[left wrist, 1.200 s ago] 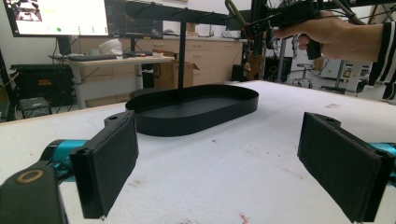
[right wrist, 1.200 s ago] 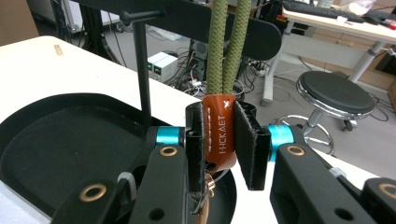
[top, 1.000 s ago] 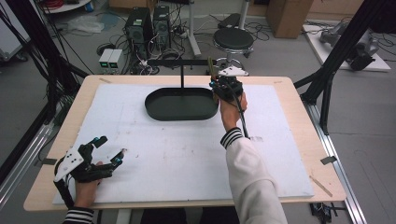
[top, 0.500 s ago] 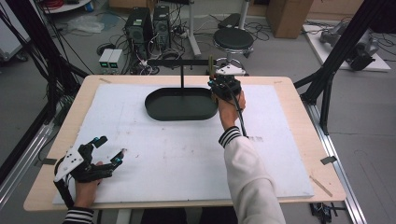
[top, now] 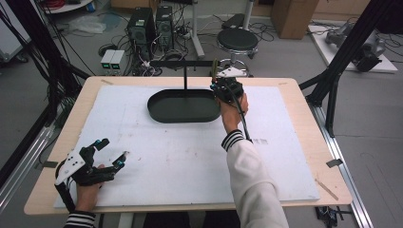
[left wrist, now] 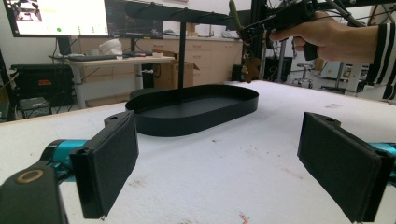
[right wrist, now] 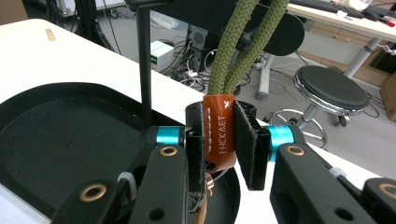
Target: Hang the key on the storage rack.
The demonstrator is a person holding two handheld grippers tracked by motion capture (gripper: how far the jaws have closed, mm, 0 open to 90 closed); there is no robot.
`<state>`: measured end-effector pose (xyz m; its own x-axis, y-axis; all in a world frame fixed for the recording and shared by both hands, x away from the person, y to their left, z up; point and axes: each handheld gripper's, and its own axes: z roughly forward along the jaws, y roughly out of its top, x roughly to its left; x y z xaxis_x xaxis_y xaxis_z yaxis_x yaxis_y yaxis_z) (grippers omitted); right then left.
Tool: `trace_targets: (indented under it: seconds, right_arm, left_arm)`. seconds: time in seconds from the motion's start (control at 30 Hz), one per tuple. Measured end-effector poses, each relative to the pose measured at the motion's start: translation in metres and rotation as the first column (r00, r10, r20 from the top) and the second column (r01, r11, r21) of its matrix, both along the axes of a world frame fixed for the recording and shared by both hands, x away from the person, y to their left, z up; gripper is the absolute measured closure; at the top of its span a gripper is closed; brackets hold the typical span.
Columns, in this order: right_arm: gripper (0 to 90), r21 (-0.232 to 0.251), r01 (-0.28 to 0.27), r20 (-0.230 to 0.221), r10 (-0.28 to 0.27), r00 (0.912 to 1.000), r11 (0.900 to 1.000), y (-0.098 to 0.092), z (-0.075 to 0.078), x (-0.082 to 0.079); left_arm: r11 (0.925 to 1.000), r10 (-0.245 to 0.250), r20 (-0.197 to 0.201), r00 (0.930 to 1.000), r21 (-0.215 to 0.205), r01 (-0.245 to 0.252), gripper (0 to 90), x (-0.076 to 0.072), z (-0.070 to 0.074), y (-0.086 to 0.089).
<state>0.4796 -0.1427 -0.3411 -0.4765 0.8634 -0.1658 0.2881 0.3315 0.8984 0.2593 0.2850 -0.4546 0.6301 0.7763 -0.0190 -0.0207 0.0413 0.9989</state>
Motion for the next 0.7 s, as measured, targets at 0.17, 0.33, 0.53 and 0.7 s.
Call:
trace_targets:
  seconds: [0.17, 0.33, 0.53, 0.7]
  right_arm:
    - [75.0, -0.001, 0.0, -0.007, 0.0, 1.0, 1.0, 0.0, -0.003, 0.003]
    - [75.0, 0.012, -0.001, -0.011, 0.001, 0.9999, 1.0, -0.001, -0.007, 0.007]
    - [75.0, 0.014, -0.017, -0.024, 0.017, 0.9996, 1.0, 0.001, -0.009, 0.009]
    - [75.0, 0.015, -0.016, -0.026, 0.017, 0.9995, 1.0, 0.0, -0.012, 0.011]
  left_arm:
    - [1.0, 0.0, 0.0, 1.0, 0.0, 0.0, 12.9, 0.0, 0.0, 0.0]
    - [1.0, -0.001, 0.0, 1.0, 0.0, 0.001, 12.8, 0.0, 0.0, 0.0]
    - [1.0, -0.002, -0.002, 1.0, 0.002, 0.002, 12.9, 0.0, 0.0, 0.0]
    - [1.0, -0.001, -0.001, 1.0, 0.0, 0.001, 12.8, 0.0, 0.0, 0.0]
